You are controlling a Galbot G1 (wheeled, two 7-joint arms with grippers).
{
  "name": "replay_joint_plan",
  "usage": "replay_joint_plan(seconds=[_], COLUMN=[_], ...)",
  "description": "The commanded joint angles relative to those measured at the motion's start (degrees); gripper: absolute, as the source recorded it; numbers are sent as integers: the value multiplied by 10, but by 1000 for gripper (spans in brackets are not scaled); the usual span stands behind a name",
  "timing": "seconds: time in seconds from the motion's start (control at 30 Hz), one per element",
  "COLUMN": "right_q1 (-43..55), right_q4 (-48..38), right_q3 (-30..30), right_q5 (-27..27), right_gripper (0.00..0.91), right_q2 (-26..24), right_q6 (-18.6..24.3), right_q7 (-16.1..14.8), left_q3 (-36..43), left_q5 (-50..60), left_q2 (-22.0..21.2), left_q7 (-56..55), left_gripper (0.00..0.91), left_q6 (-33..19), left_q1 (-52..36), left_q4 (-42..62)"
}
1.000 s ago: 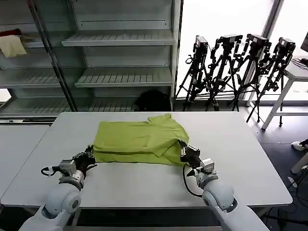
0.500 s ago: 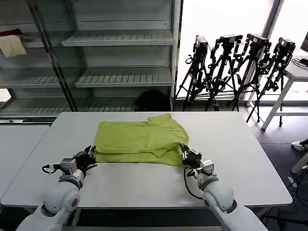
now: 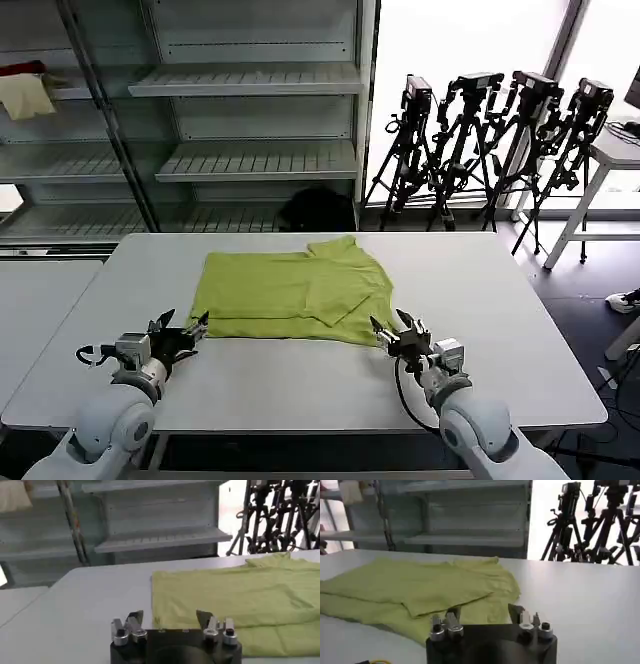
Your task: Fold and organize the clothes.
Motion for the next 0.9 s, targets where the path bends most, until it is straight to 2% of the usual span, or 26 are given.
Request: replay_joint_plan(seconds=[0.03, 0.13, 0.3, 0.4, 0.47, 0.6, 0.73, 0.83, 0.87, 0.9], right_q1=[-46, -42, -30, -21, -17, -12, -7, -6, -7, -7], right_q4=[42, 37, 22, 13, 6, -6, -13, -19, -24, -27], right_q3=[28, 22, 9, -1, -6, -12, -15, -15, -15, -15], right_q5=[53, 52, 47, 43, 39, 35, 35, 35, 35, 35], right_gripper=[907, 907, 826, 746, 715, 665, 655, 584, 534, 524], right_q2=[-10, -6, 5, 13, 17, 22, 25, 27, 28, 30], right_q6=[-27, -30, -28, -29, -29, -28, -28, -28, -27, -26], right_q7=[0, -1, 1, 2, 2, 2, 2, 2, 2, 2], left_q3=[-15, -17, -17, -18, -17, -16, -16, -17, -16, -15], left_q5=[-35, -39, -43, -50, -56, -55, -52, -52, -51, -51], left_q2=[-6, -8, -11, -15, -18, -24, -24, -24, -24, -25], left_q7=[2, 2, 8, 8, 9, 12, 15, 18, 19, 19], left_gripper=[907, 907, 907, 796, 635, 574, 554, 373, 302, 292], left_q6=[17, 17, 16, 15, 14, 12, 7, 5, 5, 5], left_q1=[9, 4, 0, -7, -7, -8, -9, -6, -5, -5], left_q4=[1, 13, 30, 41, 47, 56, 70, 70, 70, 70])
